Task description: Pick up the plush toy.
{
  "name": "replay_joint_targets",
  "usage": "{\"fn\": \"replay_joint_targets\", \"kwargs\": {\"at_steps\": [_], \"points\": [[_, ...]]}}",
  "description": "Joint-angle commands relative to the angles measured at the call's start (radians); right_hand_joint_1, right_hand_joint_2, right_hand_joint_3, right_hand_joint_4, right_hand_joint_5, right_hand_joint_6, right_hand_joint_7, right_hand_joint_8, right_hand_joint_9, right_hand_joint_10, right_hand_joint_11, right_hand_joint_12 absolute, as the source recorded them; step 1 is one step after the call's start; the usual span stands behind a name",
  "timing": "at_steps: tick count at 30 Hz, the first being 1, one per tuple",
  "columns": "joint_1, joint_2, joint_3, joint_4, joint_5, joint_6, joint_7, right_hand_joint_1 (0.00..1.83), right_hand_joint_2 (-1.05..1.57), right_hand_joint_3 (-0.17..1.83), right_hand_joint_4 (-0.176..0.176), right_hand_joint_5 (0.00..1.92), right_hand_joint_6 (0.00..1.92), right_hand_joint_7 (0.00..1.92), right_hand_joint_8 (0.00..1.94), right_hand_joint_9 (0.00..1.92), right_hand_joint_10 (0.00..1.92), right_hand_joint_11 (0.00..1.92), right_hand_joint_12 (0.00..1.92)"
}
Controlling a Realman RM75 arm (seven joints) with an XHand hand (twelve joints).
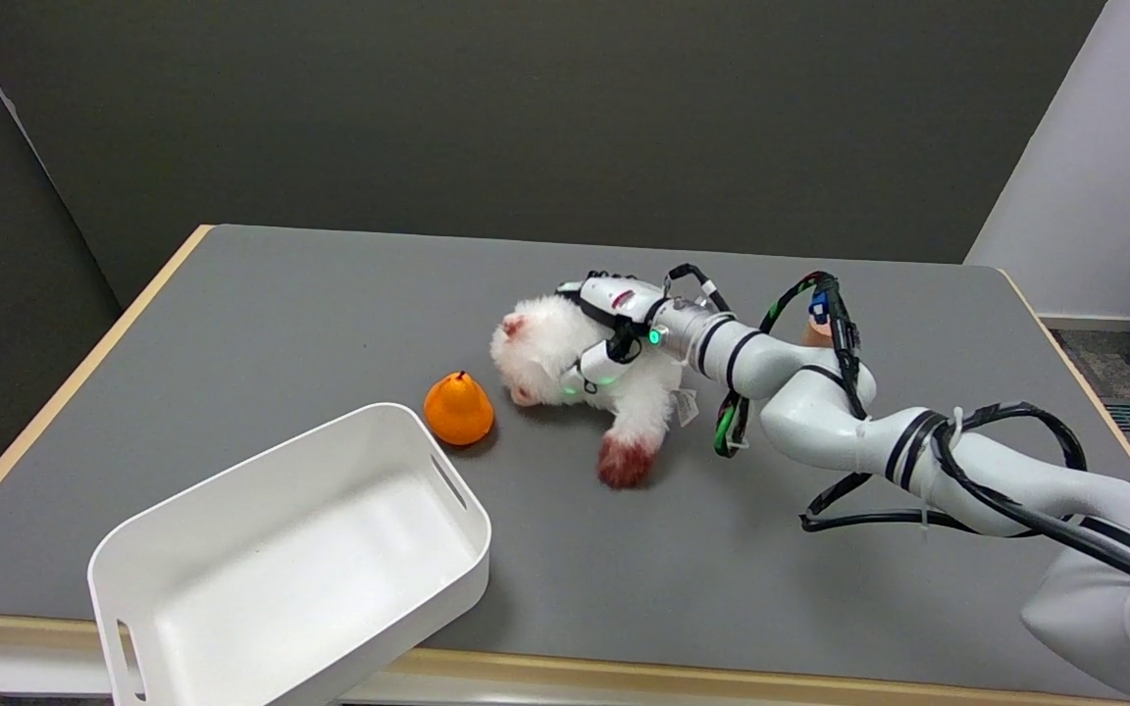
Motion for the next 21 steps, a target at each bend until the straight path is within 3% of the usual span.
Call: {"fn": "replay_joint_targets", "kwargs": {"at_steps": [1, 12, 21], "points": [[-0.025, 0.02, 0.129, 0.105, 0.031, 0.232, -0.107, 1.32, 1.12, 0.29, -0.135, 0.54, 1.63, 0.76, 1.44, 0.74, 1.49, 0.83, 1.92], [-0.168, 0.097, 0.25, 0.473, 0.067, 0.425, -0.127, 1.33, 1.1, 0.3, -0.142, 0.56, 1.6, 0.78, 1.4, 0.76, 1.46, 0.84, 1.92], [-0.305, 0.105, 0.135, 0.668, 0.308, 0.458, -0.126, 1.33, 1.16, 0.23, -0.149, 0.52, 1.65, 0.75, 1.46, 0.73, 1.51, 0.84, 1.92]]}}
